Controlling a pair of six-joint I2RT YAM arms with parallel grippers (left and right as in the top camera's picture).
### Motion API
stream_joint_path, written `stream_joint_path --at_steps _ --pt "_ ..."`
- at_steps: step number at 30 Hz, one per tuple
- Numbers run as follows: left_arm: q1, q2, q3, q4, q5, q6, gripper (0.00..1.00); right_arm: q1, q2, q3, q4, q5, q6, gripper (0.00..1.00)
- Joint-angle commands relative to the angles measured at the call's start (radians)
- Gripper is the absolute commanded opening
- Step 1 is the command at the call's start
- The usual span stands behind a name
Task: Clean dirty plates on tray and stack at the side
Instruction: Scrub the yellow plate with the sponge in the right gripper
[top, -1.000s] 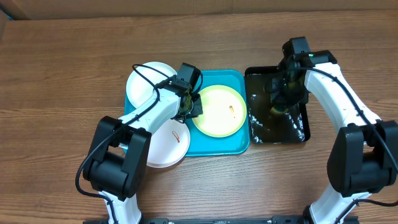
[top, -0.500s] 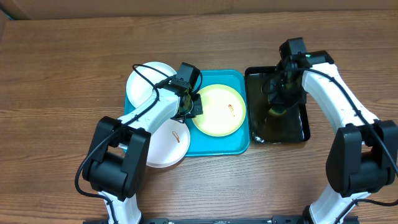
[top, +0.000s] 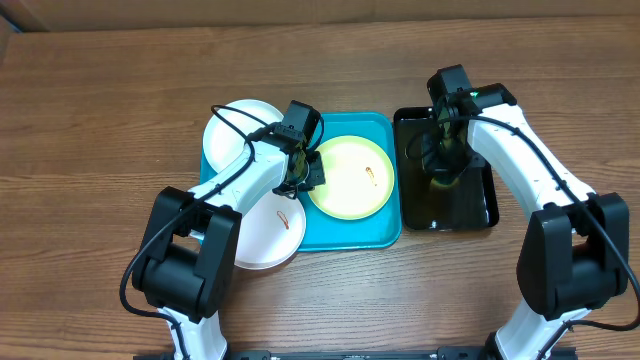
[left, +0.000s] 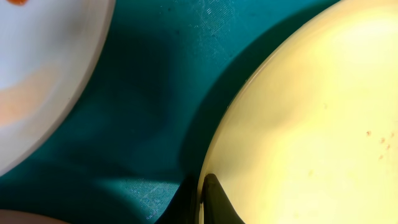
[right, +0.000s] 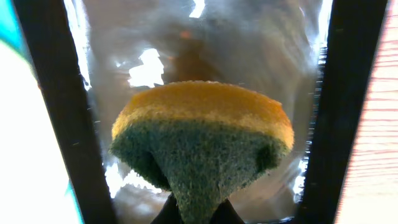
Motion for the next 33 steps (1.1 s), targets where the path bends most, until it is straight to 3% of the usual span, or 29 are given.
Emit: stream_joint_path --at_steps 1,13,18,24,33 --pt "0.006 0.019 -0.016 -0.014 -0.03 -0.01 0.05 0.003 -0.016 0.016 0.005 0.091 0.031 0.04" --pt "0.006 0.019 -0.016 -0.01 -0.03 -0.01 0.06 0.051 -0.016 0.022 0.099 -0.372 -0.023 0.04" --pt "0.006 0.019 -0.016 -0.014 -0.03 -0.01 0.06 0.172 -0.016 0.022 0.162 -0.254 -0.023 0.04" --pt "0.006 0.019 -0.016 -0.014 -0.029 -0.01 0.06 0.314 -0.011 -0.008 0.219 0.137 0.06 0.04" --pt "0.005 0.019 -0.016 -0.018 -0.029 -0.009 0.07 0.332 -0.01 -0.145 0.419 0.191 0.08 0.04"
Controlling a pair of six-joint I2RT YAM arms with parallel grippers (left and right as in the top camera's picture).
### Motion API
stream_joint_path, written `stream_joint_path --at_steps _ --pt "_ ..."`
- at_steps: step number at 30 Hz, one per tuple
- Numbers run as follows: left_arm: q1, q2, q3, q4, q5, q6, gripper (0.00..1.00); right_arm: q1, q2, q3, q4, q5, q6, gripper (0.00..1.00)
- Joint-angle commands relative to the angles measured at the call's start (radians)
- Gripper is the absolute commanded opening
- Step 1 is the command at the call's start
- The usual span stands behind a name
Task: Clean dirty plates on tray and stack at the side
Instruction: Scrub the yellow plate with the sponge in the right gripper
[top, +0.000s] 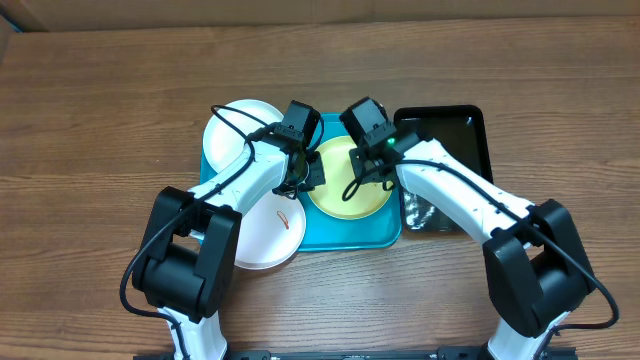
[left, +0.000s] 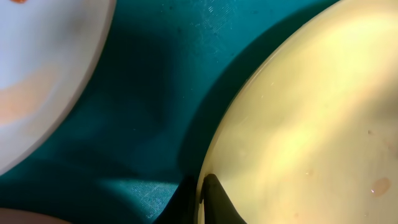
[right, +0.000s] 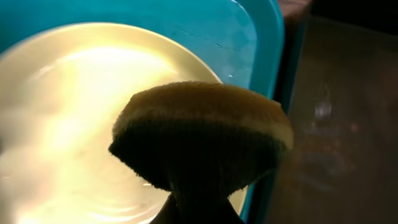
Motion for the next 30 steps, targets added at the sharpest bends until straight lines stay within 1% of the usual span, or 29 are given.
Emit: stream_joint_path --at_steps 1,16,23,30 --pt "0.006 0.019 -0.016 -0.016 -0.029 -0.009 0.07 -0.006 -0.01 -0.031 0.039 0.057 0.019 0.04" --pt "0.005 0.019 -0.016 -0.018 -0.025 -0.009 0.08 -0.006 -0.006 -0.148 0.192 0.058 0.019 0.04" --pt "0.005 0.019 -0.016 -0.019 -0.025 -0.009 0.08 -0.006 0.034 -0.163 0.22 0.056 0.019 0.04" --pt "0.005 0.019 -0.016 -0.018 -0.026 -0.009 0.06 -0.006 0.1 -0.163 0.248 -0.058 0.019 0.04"
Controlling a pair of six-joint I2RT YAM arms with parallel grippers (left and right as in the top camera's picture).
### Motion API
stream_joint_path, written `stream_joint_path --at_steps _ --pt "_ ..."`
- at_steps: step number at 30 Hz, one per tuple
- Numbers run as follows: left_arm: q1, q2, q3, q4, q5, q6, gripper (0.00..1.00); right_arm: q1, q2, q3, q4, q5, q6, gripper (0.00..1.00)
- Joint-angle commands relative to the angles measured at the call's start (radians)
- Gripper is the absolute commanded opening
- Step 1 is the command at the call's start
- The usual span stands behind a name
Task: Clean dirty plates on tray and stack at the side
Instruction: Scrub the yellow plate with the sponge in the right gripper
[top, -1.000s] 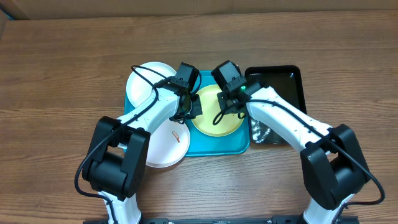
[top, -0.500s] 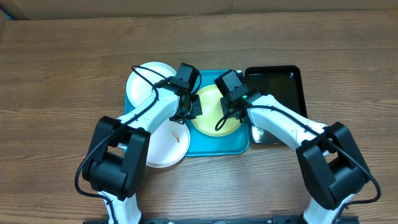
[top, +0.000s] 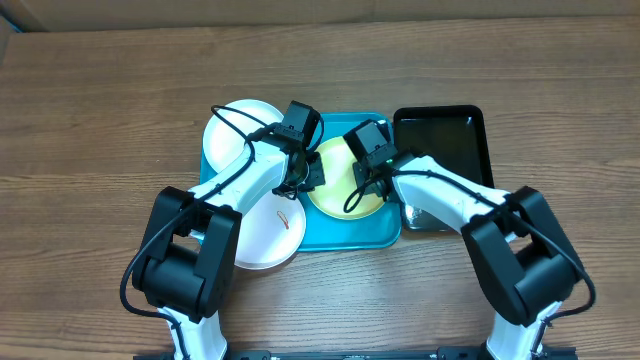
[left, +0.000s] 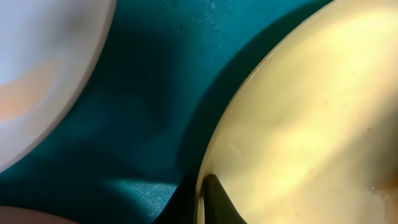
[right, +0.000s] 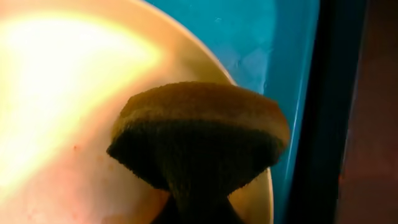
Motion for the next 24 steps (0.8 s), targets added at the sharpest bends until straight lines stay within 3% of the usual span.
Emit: stream_joint_path --at_steps 1,17,24 --pt "0.005 0.019 -0.016 -0.014 -0.025 -0.009 0.05 -0.004 0.042 -0.007 -0.003 -0.086 0.008 0.04" --pt "0.005 0.019 -0.016 -0.014 -0.026 -0.009 0.04 -0.006 0.055 0.002 0.005 -0.521 0.007 0.04" --pt "0.006 0.019 -0.016 -0.016 -0.026 -0.008 0.05 -0.119 0.01 0.152 -0.066 -0.787 -0.002 0.04"
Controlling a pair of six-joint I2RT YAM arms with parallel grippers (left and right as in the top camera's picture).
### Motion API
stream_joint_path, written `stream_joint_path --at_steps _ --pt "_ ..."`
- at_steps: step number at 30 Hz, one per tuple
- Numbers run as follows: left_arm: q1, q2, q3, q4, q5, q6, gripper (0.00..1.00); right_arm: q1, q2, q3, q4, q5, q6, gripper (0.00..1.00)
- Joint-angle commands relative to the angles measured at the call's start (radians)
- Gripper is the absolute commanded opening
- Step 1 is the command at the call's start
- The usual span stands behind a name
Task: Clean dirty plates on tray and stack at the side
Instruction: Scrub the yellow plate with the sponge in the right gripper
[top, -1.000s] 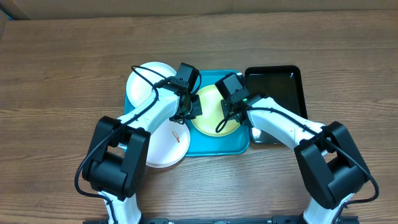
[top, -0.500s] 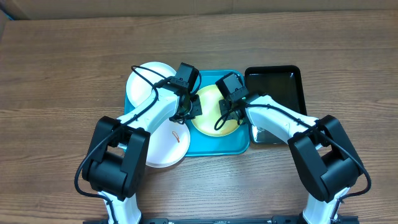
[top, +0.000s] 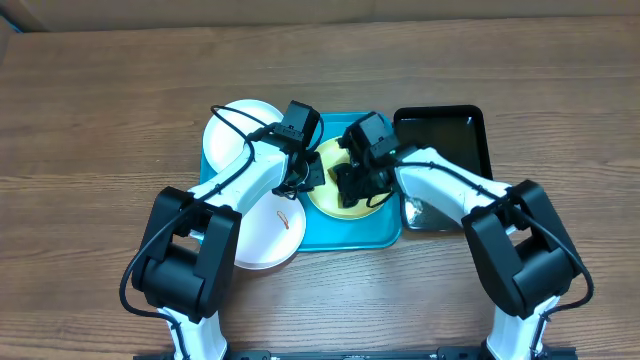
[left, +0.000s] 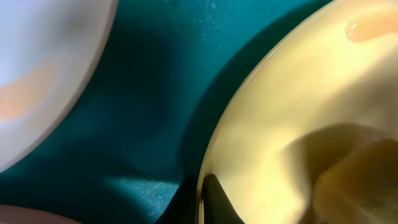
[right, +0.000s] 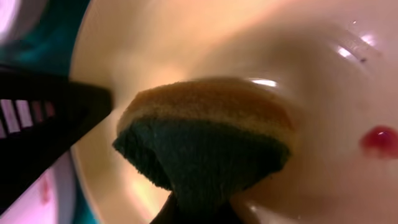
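A yellow plate lies on the teal tray. My left gripper is shut on the plate's left rim; one dark finger rests on the inside of the rim. My right gripper is shut on a yellow-and-green sponge, green side down, low over the plate's middle. The sponge also shows at the lower right of the left wrist view. A red spot sits on the wet plate beside the sponge.
A white plate with an orange smear lies at the tray's front left, half off it. Another white plate lies at the back left. To the right of the teal tray stands a black tray holding liquid.
My right gripper has moved with the sponge from the plate's right part towards its middle and left, and its wrist has turned. The sponge now appears in the left wrist view. The left gripper has not moved.
My right gripper held the sponge over the black tray while the left held the yellow plate's rim. Then the sponge was above the plate's back part, then low over its right side, and now over its middle. The left grip stayed the same throughout.
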Motion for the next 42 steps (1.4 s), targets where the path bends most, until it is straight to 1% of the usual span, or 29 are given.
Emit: stream_joint_path --at_steps 1,6,8,10,15,19,24,33,42 --pt "0.006 0.019 -0.016 -0.014 -0.027 -0.008 0.05 -0.082 -0.024 0.106 -0.02 -0.198 -0.003 0.04" --pt "0.005 0.019 -0.016 -0.015 -0.027 -0.008 0.05 -0.163 -0.044 0.143 -0.11 -0.2 -0.01 0.04" --pt "0.005 0.019 -0.016 -0.015 -0.027 -0.008 0.05 -0.18 -0.039 0.137 -0.146 -0.2 -0.109 0.04" --pt "0.006 0.019 -0.016 -0.015 -0.027 -0.008 0.05 -0.18 -0.035 0.129 -0.153 -0.165 -0.161 0.04" --pt "0.006 0.019 -0.016 -0.015 -0.027 -0.008 0.05 -0.16 -0.035 0.087 -0.136 0.095 -0.163 0.04" --pt "0.005 0.019 -0.016 -0.017 -0.027 -0.008 0.05 -0.144 -0.034 0.054 -0.084 0.111 -0.226 0.05" --pt "0.005 0.019 -0.016 -0.021 -0.027 -0.008 0.05 -0.136 -0.033 0.022 -0.023 0.2 -0.225 0.06" --pt "0.005 0.019 -0.016 -0.025 -0.026 -0.008 0.05 -0.121 0.017 -0.001 0.052 0.201 -0.209 0.07" --pt "0.005 0.019 -0.016 -0.025 -0.026 -0.008 0.05 -0.039 0.09 -0.001 0.064 0.178 -0.198 0.08"
